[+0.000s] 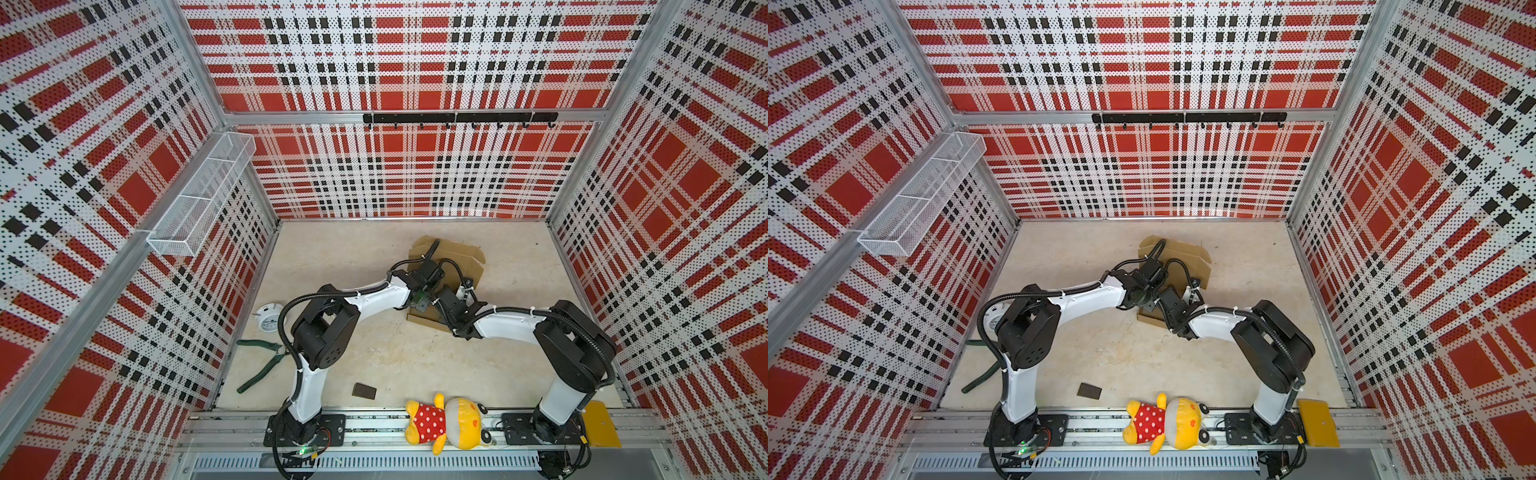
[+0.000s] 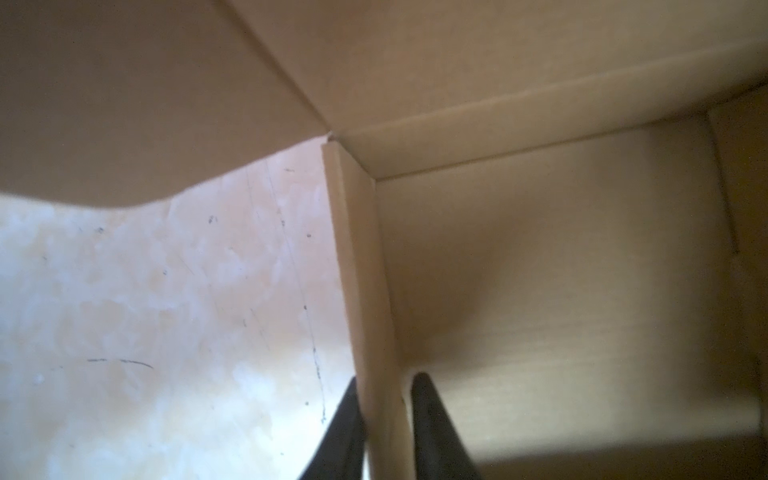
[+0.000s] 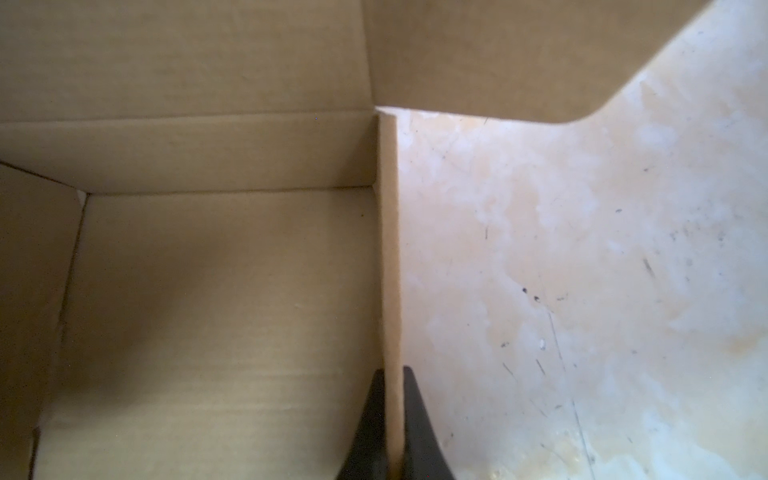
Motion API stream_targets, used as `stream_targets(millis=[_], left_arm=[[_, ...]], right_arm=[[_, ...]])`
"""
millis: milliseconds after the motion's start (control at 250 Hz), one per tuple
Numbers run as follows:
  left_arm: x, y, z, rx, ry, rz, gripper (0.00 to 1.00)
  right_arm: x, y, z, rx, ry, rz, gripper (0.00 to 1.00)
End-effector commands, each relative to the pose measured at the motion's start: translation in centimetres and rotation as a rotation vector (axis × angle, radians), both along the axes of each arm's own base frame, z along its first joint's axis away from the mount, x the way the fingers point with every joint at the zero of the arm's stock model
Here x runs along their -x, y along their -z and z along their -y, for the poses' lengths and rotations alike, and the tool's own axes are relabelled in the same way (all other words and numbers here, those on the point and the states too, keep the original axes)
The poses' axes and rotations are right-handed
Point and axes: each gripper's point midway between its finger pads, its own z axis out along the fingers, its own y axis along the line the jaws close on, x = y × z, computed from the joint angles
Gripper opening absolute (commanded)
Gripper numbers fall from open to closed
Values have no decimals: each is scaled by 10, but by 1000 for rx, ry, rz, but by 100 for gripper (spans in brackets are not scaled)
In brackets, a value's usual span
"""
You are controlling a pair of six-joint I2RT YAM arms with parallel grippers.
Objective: Fold the paper box
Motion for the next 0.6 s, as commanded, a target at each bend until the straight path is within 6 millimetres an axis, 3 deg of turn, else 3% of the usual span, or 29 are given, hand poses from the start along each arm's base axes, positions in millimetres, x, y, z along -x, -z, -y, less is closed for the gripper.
stream_targets(millis=[0,272,492,596], left_arm=[[5,11,6,-9,2,-15,18],[9,32,8,-32,3,-53,19],[12,41,10,-42,1,-72,3],[13,35,13,-25,2,-72,8]], right_arm=[[-10,-10,-13,-39,-21,41,0],[-10,-10,-14,-40,-24,39,0],[-10,-11,-13,-31,-26,38,0],[-10,-12,-12,-29,-24,38,0]])
